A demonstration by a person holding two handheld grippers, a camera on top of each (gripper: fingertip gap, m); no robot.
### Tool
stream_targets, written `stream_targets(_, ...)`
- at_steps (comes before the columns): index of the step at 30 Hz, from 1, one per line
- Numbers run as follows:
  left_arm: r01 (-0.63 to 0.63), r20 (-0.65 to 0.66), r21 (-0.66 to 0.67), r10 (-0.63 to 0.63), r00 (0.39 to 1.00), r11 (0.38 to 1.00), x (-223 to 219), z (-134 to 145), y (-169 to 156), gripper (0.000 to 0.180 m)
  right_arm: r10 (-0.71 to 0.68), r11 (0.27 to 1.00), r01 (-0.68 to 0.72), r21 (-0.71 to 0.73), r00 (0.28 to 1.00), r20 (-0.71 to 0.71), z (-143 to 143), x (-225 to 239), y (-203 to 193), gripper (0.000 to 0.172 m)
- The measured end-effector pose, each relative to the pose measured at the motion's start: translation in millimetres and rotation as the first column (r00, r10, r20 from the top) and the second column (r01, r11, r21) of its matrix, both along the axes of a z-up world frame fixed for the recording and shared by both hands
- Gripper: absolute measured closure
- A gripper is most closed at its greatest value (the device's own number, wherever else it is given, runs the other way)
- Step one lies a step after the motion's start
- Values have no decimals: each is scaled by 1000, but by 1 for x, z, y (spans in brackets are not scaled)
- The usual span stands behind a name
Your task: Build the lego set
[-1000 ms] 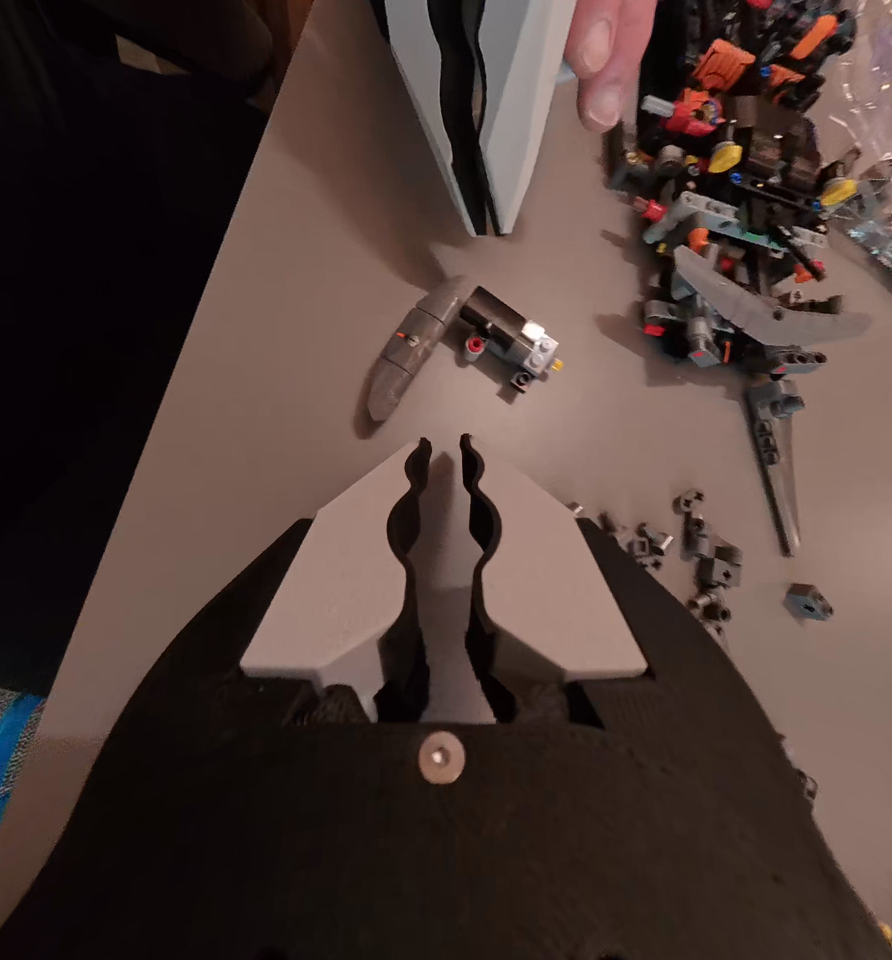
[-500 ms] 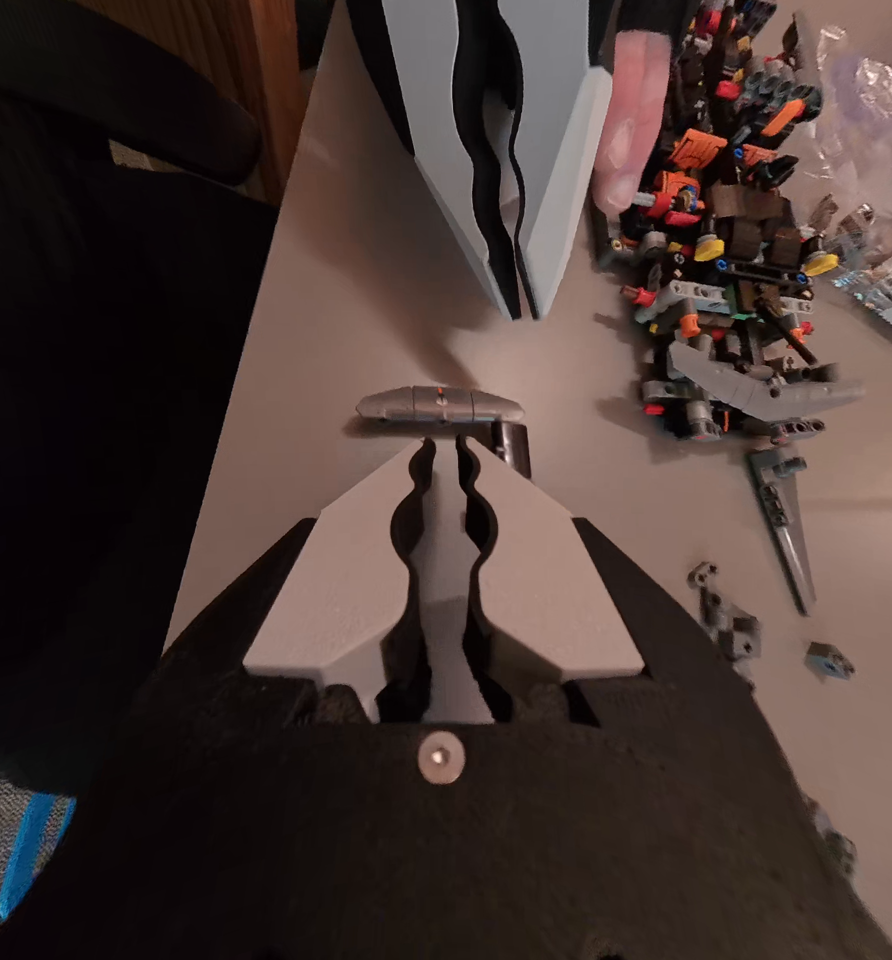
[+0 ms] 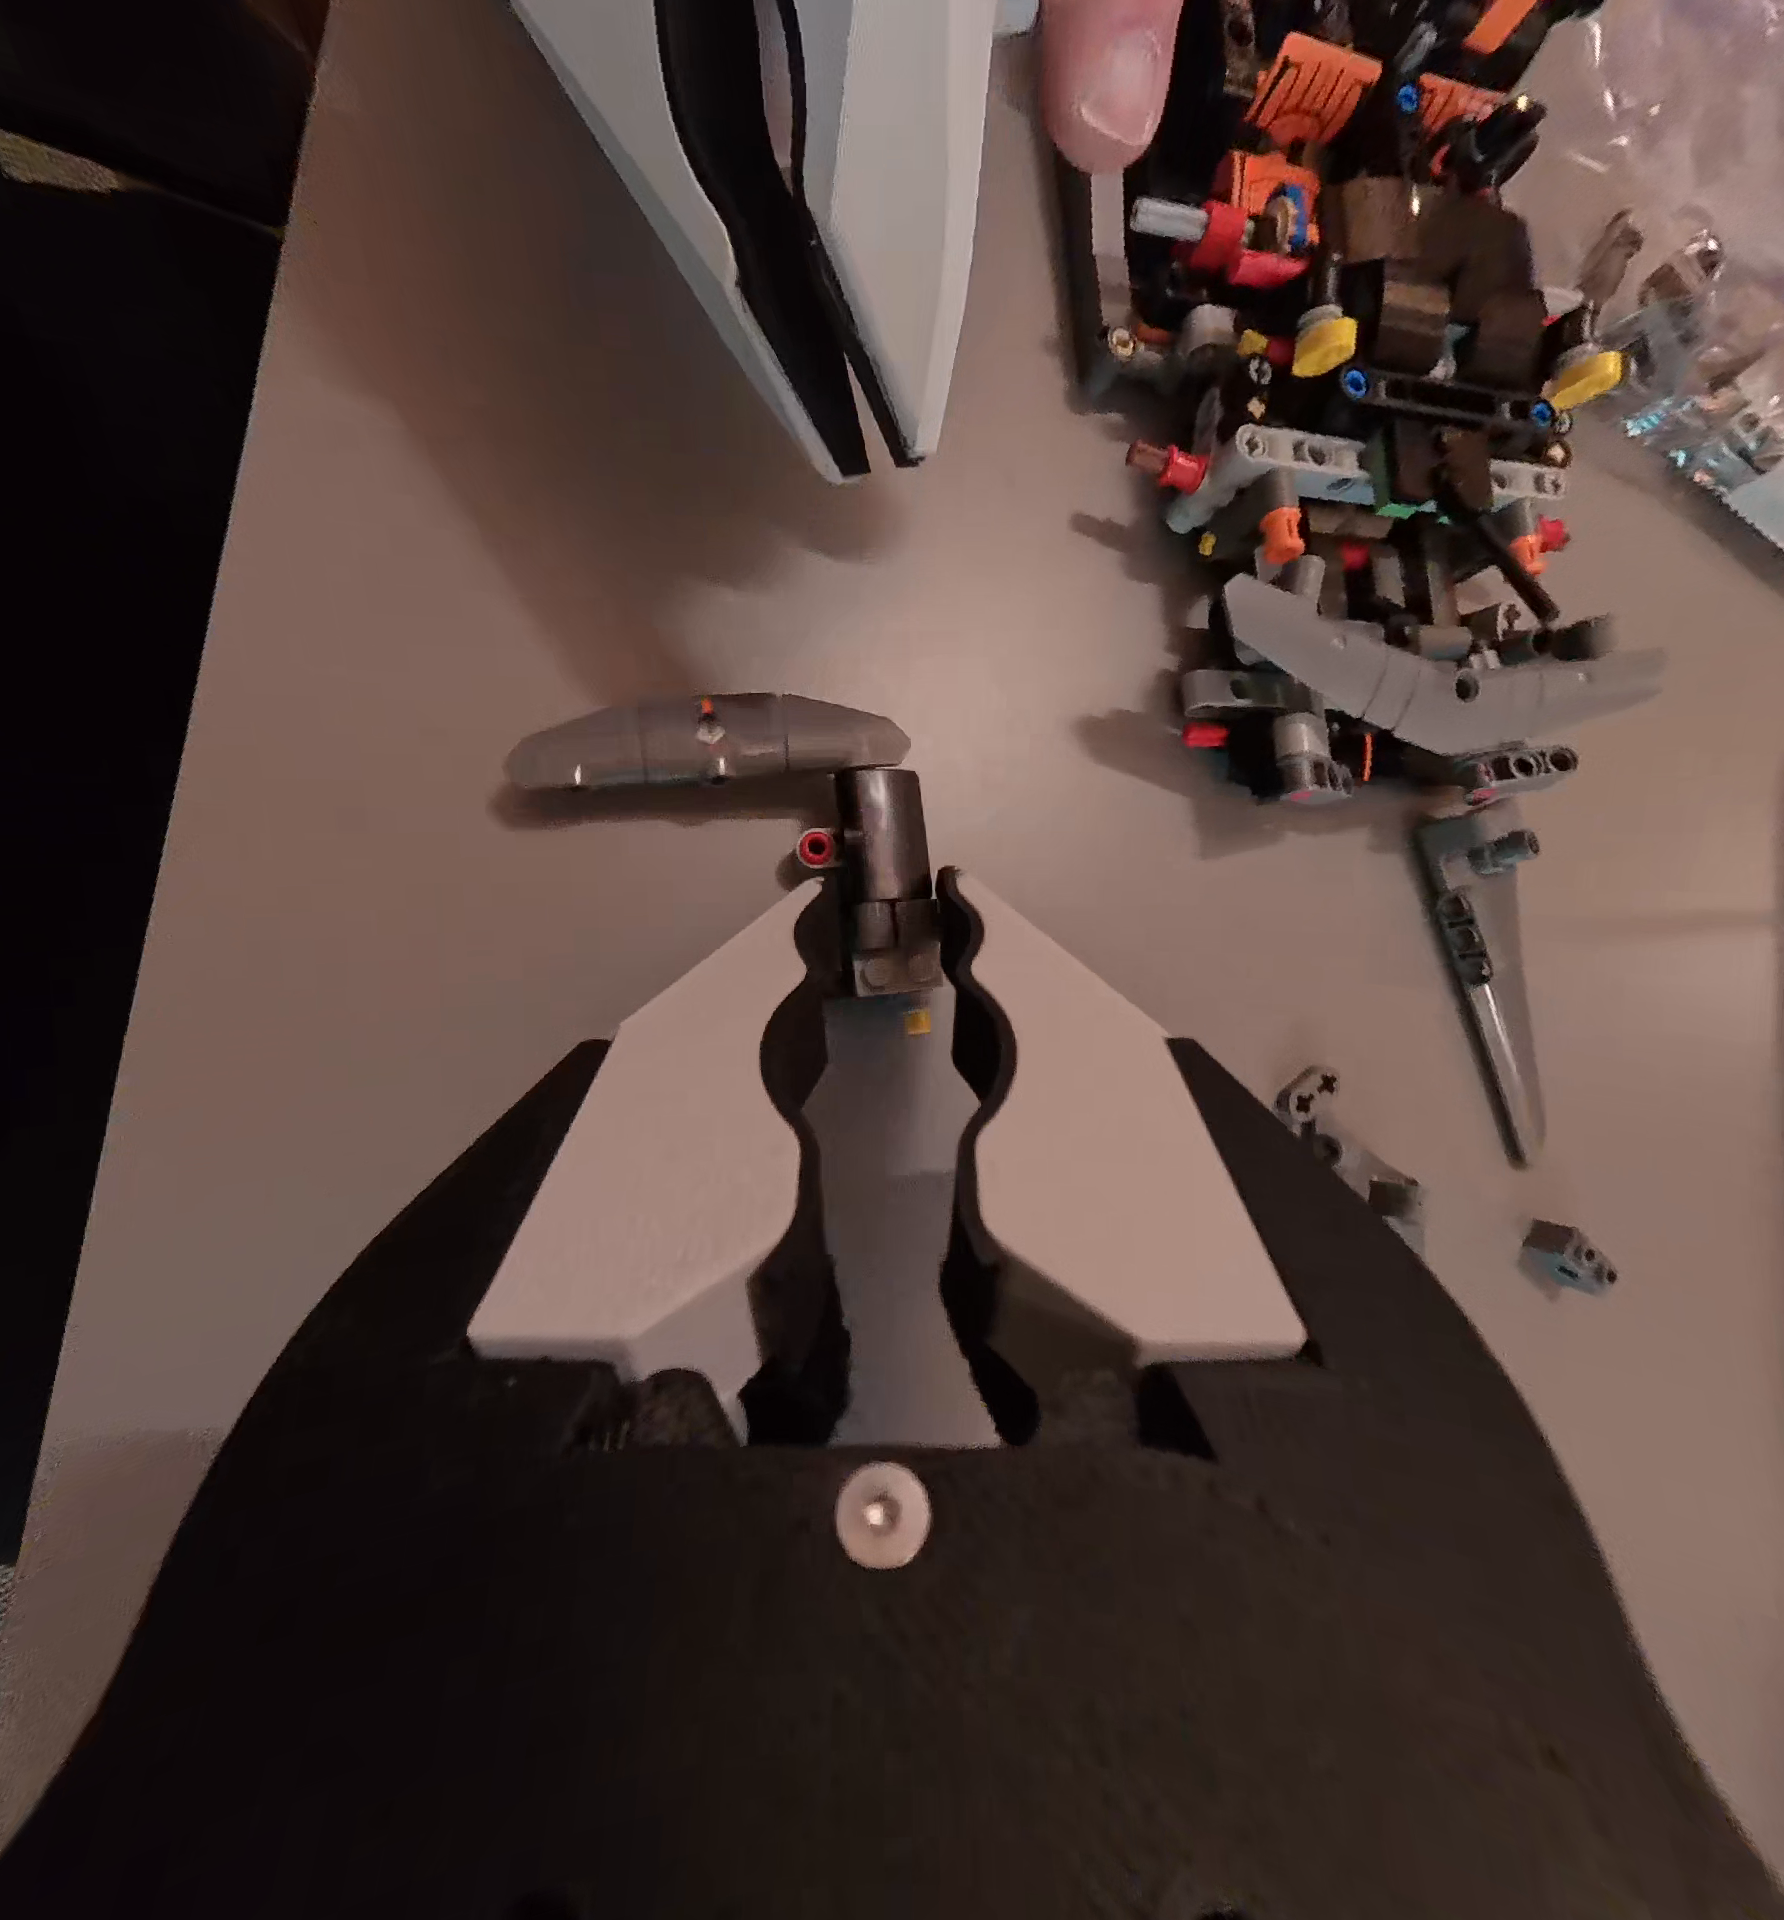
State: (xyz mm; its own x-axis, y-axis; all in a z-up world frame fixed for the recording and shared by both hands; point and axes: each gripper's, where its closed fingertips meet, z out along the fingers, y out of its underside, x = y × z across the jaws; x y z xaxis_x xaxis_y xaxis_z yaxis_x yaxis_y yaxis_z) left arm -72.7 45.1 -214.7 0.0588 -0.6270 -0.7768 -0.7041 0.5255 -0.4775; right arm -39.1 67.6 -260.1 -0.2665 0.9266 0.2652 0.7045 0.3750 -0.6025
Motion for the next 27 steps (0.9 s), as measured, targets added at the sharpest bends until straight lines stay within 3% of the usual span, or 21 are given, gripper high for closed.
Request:
stream_targets(6, -42, 129, 81, 31, 991, 996, -5, 33, 5, 174, 39, 998, -40, -56, 999, -20, 5, -26, -11, 157)
stream_targets(12, -89, 228, 132, 57, 972, 987, -14, 55, 9, 174, 111, 994, -111, -17, 994, 18, 1, -58, -15, 157)
stream_targets(14, -110, 240, 144, 73, 968, 983, -17, 58, 12, 175, 99, 995, -100, 19, 995, 23, 2, -63, -12, 145)
stream_targets(18, -144, 261, 147, 102, 960, 979, -18, 61, 17, 175, 90, 995, -91, 28, 996, 18, 7, -58, -13, 132)
stream_targets(27, -238, 318, 158, 179, 931, 958, -30, 72, 32, 176, 17, 998, -12, 66, 998, -63, 28, -22, -6, 139)
